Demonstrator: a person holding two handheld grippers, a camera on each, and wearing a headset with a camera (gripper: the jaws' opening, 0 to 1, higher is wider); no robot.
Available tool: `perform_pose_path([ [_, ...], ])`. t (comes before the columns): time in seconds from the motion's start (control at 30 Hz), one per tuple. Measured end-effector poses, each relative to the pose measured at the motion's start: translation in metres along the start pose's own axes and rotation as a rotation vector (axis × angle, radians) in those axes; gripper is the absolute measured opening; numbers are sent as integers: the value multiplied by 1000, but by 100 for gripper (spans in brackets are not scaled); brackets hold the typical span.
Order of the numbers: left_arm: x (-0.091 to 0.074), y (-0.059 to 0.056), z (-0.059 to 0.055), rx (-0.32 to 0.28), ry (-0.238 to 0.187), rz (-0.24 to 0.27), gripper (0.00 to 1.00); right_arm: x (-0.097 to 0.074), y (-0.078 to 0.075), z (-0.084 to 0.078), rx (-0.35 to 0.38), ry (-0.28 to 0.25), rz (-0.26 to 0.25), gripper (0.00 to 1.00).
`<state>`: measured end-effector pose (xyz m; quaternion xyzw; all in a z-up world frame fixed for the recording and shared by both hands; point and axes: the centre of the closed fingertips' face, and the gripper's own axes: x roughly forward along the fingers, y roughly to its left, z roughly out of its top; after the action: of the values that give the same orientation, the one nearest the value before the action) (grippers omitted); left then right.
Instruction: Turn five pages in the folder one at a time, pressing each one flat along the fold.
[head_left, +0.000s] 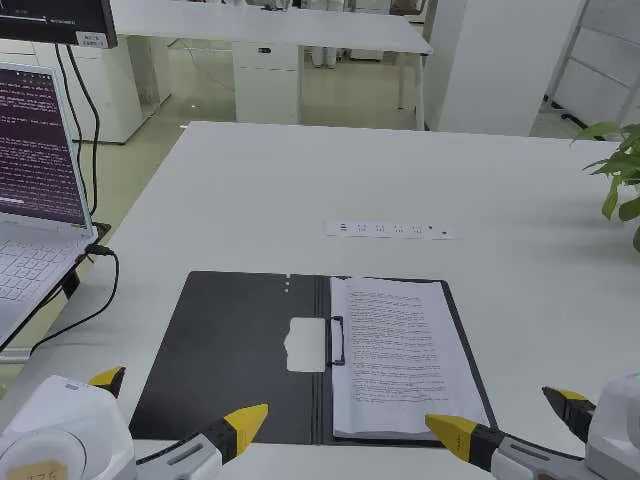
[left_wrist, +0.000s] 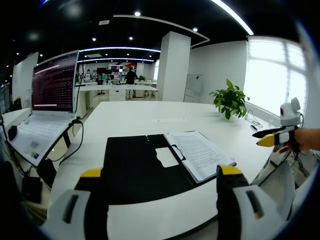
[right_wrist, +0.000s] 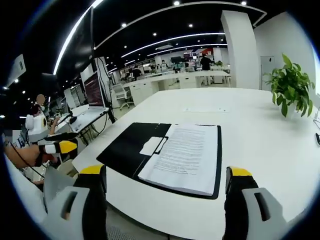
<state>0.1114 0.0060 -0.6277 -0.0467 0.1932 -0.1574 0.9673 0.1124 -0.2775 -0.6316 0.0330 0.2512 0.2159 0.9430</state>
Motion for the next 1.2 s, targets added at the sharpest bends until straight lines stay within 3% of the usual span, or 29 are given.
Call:
perform_pose_path([
  [0.33,1,-5,1,37,17,-5,99,-2,0,-1,13,-8,-6,100],
  [0.57,1,-6,-5,29,34,-11,99,-3,1,-2,21,-11,-9,100],
  [1.2,7,-17,1,36,18,-33,99,-7,5,-2,41,-24,1,99],
])
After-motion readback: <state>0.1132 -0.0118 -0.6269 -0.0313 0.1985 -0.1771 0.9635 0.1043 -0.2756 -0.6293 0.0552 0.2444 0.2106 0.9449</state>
